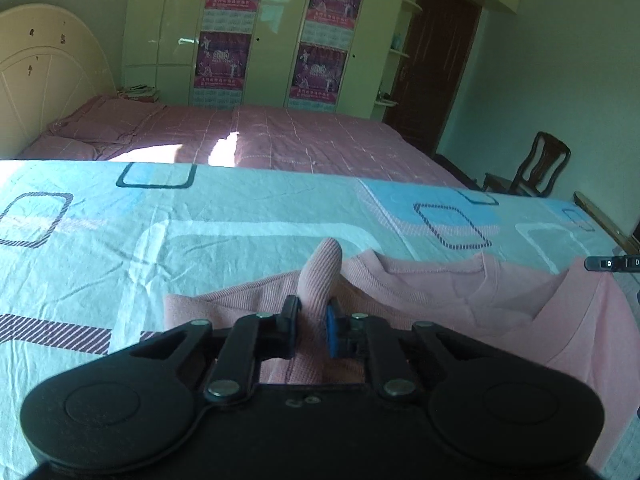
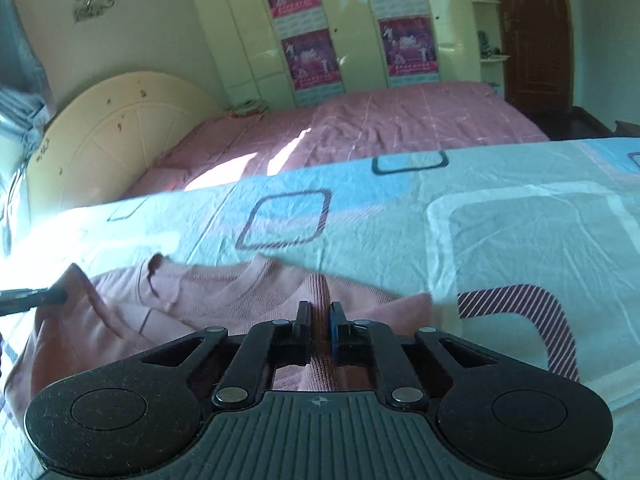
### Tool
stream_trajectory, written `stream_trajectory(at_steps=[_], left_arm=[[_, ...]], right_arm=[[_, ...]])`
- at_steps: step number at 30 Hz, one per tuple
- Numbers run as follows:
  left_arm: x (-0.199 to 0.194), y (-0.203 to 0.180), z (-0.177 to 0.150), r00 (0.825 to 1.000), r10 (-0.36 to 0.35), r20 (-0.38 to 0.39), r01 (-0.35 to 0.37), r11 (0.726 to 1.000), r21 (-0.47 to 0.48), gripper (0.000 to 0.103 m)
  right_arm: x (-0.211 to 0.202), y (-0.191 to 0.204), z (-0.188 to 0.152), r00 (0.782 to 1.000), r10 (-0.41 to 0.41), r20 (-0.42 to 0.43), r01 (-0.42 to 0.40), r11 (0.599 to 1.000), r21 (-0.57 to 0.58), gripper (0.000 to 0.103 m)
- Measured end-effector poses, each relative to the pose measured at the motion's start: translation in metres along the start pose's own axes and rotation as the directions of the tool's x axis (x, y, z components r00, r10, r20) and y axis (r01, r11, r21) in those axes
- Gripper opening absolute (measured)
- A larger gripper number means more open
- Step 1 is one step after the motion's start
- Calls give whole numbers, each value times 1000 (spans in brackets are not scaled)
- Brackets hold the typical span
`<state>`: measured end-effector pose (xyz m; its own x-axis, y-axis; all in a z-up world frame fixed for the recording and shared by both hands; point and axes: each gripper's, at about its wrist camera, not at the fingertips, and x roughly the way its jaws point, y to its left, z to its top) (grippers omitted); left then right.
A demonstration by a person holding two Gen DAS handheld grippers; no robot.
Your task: Fold small clothes
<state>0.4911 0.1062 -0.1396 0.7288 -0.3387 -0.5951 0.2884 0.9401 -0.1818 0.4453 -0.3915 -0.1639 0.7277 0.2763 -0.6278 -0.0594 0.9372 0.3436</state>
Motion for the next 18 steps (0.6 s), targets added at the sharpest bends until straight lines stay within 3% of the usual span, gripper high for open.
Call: stream_trajectory(at_steps=[1, 5, 7, 11, 13, 14, 15, 16, 17, 18], left_arm=[[-2, 0, 3, 999, 22, 26, -21, 1000, -5, 14], [2, 6, 15, 991, 104, 83, -100, 993, -58, 14], [14, 6, 13, 990, 132, 45, -129, 990, -49, 13], [36, 1, -7, 985, 160, -64, -160, 987, 8, 14], [38, 2, -15, 983, 163, -81, -163, 987, 18, 14], [38, 3, -17, 983, 160, -89, -159, 987, 22, 14], [39, 3, -18, 983, 161, -94, -159, 987, 25, 14], [38, 4, -20, 982, 163, -97, -161, 987, 28, 15], [38, 5, -20, 982, 163, -99, -161, 987, 27, 15], [38, 6, -20, 982, 163, -101, -161, 987, 27, 15]], right_arm=[[-3, -2, 5, 999, -25, 26, 24, 999, 21, 1], [2, -9, 19, 995, -78, 57, 72, 994, 87, 0], [12, -11, 18, 998, -65, 20, 64, 995, 74, 0], [40, -14, 6, 990, -17, -141, 29, 996, 81, 1], [48, -14, 1, 987, -27, -157, 40, 996, 80, 4], [52, -16, -1, 987, -17, -163, 33, 995, 96, 14], [55, -18, -1, 986, -13, -168, 32, 993, 111, 47], [55, -18, -4, 987, -10, -163, 30, 992, 119, 66], [55, -18, -4, 989, -6, -149, 24, 993, 115, 82], [56, -16, -5, 989, -4, -147, 20, 995, 102, 81]])
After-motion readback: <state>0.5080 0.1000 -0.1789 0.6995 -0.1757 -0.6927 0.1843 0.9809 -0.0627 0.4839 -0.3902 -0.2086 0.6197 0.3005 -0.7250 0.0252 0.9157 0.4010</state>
